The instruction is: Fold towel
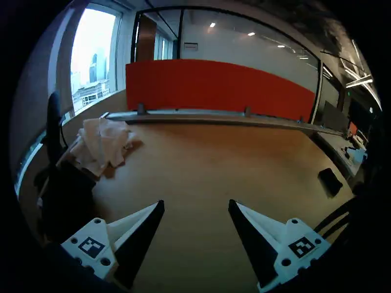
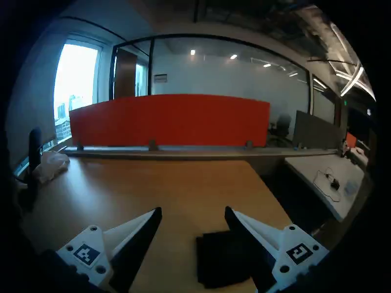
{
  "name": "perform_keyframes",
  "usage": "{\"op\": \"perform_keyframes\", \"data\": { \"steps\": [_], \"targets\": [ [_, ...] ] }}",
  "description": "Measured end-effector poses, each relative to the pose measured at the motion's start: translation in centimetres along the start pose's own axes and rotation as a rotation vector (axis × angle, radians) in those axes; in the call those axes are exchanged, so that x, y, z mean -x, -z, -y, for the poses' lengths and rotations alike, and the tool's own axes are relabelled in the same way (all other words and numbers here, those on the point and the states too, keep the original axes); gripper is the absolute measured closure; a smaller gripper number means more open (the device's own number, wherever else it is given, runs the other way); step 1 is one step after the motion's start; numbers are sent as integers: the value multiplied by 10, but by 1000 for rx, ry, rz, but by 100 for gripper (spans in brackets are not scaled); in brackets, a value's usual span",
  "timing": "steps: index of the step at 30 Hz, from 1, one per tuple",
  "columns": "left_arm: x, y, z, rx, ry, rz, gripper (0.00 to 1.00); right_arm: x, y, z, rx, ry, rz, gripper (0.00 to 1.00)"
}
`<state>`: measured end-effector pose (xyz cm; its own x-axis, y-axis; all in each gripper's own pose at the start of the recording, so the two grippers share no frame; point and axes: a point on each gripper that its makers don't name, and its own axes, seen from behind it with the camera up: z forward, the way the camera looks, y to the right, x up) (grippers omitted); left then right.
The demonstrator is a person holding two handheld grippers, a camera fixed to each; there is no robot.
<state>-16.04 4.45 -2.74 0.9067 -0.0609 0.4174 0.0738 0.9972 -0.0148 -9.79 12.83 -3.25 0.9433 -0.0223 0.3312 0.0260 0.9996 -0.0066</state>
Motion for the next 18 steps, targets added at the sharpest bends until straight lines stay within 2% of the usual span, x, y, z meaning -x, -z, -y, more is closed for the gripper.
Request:
{"op": "perform_keyframes", "data": {
  "steps": [3,8,18],
  "targets": [
    [-19,-1,7,-28,-14,-69,2,-9,2,7,-1,7,-28,0],
    [-51,-2,10,-41,-26,-168,2,-28,5,18,-4,-2,-76,0],
    [-94,0,20,-42,19,-287,2,-64,8,39,-9,-10,-178,0]
  ]
}}
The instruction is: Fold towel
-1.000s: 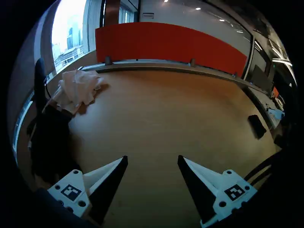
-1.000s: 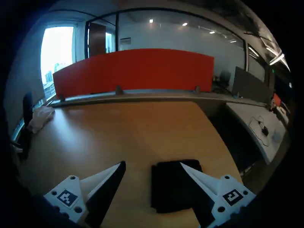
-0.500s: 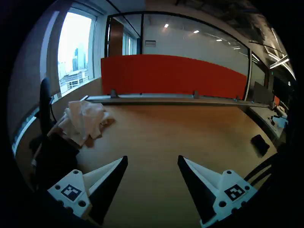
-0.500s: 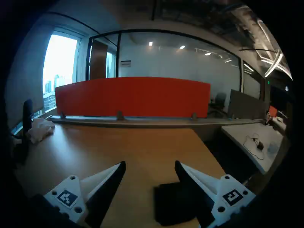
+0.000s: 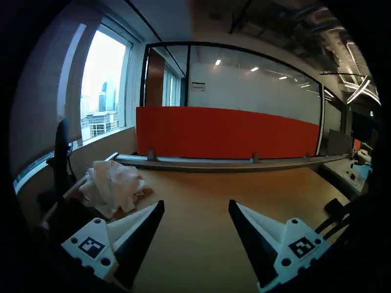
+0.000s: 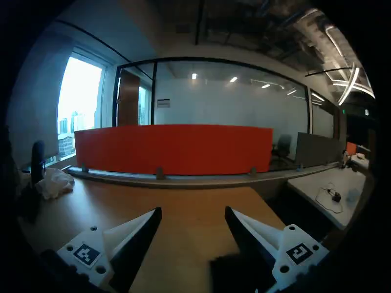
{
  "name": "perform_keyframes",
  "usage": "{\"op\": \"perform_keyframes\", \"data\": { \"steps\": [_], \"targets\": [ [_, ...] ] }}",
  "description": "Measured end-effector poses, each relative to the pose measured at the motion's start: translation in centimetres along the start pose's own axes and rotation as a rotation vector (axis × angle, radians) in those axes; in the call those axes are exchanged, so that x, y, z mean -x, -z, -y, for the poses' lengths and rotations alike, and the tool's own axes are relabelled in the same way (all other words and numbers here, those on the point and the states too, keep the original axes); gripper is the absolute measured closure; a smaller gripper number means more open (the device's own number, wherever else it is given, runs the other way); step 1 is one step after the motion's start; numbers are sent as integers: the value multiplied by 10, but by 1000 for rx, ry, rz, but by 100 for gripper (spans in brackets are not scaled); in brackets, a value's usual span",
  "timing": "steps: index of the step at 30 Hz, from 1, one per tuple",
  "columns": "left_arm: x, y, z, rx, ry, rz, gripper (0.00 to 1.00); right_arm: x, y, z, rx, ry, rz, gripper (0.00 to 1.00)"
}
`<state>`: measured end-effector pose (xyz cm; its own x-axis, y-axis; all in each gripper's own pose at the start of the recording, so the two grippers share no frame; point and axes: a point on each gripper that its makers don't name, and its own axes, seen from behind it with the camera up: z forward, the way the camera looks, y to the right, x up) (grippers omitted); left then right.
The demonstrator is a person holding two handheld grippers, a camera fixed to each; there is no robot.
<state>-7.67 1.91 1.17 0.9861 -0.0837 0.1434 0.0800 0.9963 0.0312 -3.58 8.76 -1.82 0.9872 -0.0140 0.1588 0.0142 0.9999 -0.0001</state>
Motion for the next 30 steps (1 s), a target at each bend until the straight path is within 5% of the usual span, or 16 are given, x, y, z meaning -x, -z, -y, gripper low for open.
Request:
{"op": "perform_keyframes", "data": {
  "steps": [17,30],
  "targets": [
    [-36,-14,9,1,-7,-96,2,-33,-11,75,-27,-13,-70,0],
    [-47,-22,11,12,4,-140,2,-41,-16,99,-15,-11,-80,0]
  ]
}}
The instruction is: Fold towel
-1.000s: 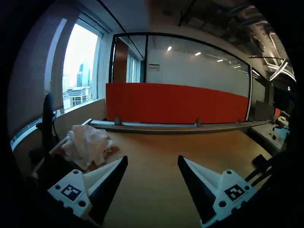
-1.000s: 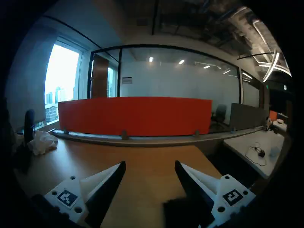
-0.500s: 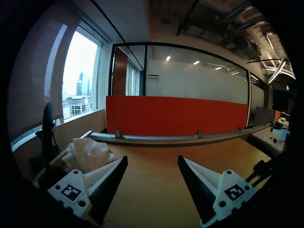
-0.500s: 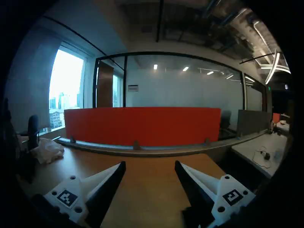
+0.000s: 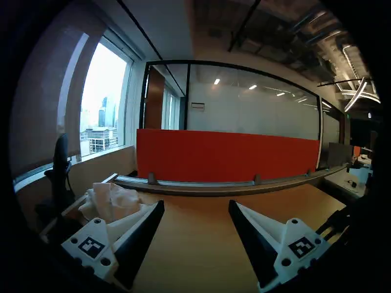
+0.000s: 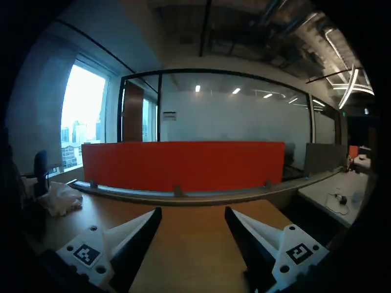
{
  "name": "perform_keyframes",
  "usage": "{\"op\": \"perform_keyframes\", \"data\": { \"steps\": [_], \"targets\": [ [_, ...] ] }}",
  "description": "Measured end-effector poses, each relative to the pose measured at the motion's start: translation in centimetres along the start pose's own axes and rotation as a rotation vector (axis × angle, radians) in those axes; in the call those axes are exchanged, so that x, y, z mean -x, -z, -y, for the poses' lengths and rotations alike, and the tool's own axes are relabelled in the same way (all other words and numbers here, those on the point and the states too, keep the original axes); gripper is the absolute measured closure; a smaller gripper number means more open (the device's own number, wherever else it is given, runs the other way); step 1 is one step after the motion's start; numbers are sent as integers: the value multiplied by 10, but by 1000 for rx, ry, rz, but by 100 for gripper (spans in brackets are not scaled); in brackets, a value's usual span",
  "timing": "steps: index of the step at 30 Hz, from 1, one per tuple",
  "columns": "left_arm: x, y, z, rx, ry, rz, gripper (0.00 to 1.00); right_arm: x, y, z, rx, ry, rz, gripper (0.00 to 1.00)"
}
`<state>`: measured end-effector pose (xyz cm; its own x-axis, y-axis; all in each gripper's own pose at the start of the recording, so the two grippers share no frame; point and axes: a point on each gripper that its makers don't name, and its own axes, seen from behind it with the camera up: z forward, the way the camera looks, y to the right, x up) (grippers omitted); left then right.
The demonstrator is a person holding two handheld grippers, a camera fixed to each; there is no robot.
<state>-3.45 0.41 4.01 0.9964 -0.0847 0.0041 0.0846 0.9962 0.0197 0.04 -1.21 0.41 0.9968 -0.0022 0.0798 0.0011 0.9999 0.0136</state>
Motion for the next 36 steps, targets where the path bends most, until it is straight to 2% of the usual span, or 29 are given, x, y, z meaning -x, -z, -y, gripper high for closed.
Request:
{"op": "perform_keyframes", "data": {
  "steps": [8,12,20,26,32,36],
  "targets": [
    [9,-1,5,6,9,-16,3,-12,-1,13,-8,-11,-21,0],
    [21,0,9,-1,-13,-25,2,-15,0,17,-9,-20,-32,0],
    [54,0,14,-9,-47,-39,3,-3,1,24,-8,-20,-32,0],
    [70,0,18,-27,-22,-73,2,1,4,30,-19,-43,-32,0],
    [87,1,20,-34,26,-99,2,9,4,32,-26,-34,-30,0],
    [101,2,23,-47,22,-102,2,16,3,33,-26,-23,-24,0]
  ]
}}
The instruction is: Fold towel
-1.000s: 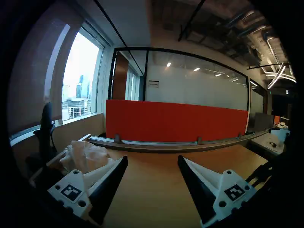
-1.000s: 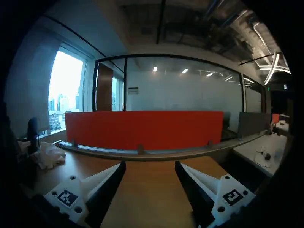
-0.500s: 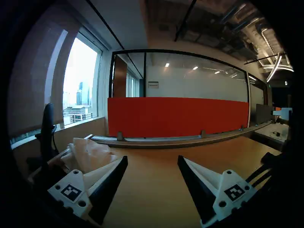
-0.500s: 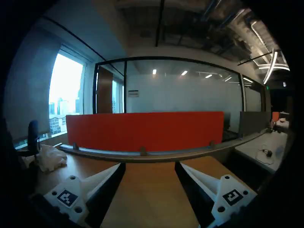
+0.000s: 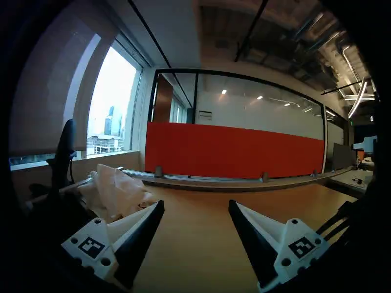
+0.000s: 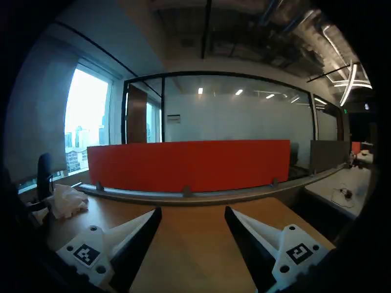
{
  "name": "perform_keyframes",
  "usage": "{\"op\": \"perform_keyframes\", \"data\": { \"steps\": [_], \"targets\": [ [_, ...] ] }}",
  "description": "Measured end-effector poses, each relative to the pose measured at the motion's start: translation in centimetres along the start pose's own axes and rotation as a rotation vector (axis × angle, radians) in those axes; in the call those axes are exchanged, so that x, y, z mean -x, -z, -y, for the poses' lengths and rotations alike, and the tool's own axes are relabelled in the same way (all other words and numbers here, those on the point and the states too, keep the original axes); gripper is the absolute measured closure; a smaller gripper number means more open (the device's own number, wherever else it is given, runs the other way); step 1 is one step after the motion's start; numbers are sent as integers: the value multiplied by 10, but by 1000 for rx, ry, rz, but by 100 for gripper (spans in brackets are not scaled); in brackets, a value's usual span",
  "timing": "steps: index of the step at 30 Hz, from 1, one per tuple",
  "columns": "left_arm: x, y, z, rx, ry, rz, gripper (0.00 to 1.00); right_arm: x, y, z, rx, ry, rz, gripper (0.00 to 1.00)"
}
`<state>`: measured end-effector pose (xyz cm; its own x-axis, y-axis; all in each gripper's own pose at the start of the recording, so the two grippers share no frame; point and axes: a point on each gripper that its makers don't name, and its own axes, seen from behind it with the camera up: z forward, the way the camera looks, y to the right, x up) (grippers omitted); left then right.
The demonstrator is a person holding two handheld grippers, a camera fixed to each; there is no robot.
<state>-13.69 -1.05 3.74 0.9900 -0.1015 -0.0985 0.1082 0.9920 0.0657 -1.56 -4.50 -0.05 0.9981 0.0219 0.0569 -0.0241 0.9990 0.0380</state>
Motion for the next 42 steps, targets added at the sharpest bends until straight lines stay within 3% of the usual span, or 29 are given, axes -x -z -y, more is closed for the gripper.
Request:
{"op": "perform_keyframes", "data": {
  "steps": [17,33,42],
  "targets": [
    [47,-3,1,-4,-28,-8,2,21,-8,1,-23,-18,-17,0],
    [63,-2,8,-28,-36,-2,2,31,-16,1,-34,-20,-21,0],
    [66,0,4,-23,-79,-9,3,34,-15,-1,-35,-25,-20,0]
  ]
}}
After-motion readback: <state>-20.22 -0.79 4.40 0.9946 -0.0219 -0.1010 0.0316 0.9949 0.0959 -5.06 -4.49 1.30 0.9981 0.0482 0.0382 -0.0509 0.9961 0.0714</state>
